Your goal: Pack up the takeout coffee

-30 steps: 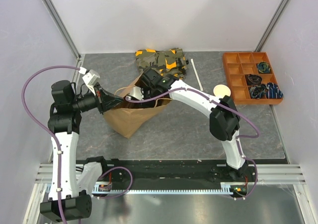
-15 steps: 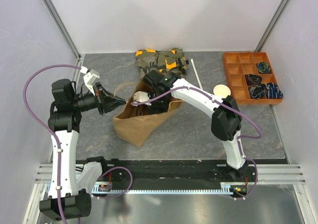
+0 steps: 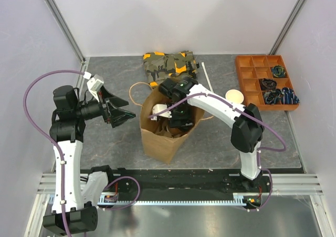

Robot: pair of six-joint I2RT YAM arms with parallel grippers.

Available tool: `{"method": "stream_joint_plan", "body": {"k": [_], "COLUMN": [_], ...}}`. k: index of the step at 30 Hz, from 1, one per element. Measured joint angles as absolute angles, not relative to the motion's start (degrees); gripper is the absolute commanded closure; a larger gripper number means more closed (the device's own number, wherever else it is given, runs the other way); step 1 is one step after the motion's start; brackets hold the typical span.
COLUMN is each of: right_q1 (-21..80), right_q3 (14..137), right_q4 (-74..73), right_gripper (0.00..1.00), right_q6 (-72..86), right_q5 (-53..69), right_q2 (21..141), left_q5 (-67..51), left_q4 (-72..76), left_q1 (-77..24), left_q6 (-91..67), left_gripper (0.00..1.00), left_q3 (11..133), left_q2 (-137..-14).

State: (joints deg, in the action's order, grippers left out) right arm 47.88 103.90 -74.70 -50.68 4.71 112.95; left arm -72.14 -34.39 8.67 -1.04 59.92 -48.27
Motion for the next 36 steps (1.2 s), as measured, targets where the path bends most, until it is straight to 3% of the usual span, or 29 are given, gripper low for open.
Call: {"method": "stream_joint_plan", "body": {"k": [14,22,24,28,31,32,35,36], "right_q1": [49.4,49.6,49.8,50.9,51.8,52.0,52.3,52.3], "right_q3": [95.2,95.0,94.7,93.0,92.6,92.6,92.6,92.4], "right_q4": [-76.1,-74.3,-73.1,-71.0,-69.8,-69.4,-68.2,-67.8], "right_gripper": [0.62,0.62,0.62,0.61,0.61,0.61,0.62,0.61], "right_q6": [-59.6,-59.4,-58.9,-58.7,-58.5,-58.4,-58.1,-58.0], "right_q5": [-1.7,-3.5,-4.2,-5.7,-6.1,-6.1,-6.1,-6.1], "right_q2": [106.6,106.5,106.5,105.5,105.4,105.4,105.4,105.3], "left_q5": [-69.7,-68.4,-67.5,-65.6,-63.2,-62.6,-60.4,-59.9], "left_q4": [-33.8,-33.1,-32.8,-32.8,-32.0,-31.7,-31.7,-31.9], "left_q1": [9.6,0.0,-2.2,-4.6,-5.0,-5.0,-5.2,-5.2], "left_q6": [-2.0,-1.8,-2.0,-3.2,-4.7,-5.0,-4.8,-4.8], "left_gripper": [0.07,0.1,0.14,0.31,0.61,0.79,0.98,0.98], "left_q3": [60.0,67.5,68.2,68.6,69.1,69.1,69.0,68.9], "left_q2": [-52.2,-58.6,-59.3,-59.9,-60.9,-61.4,-62.2,-62.2]}}
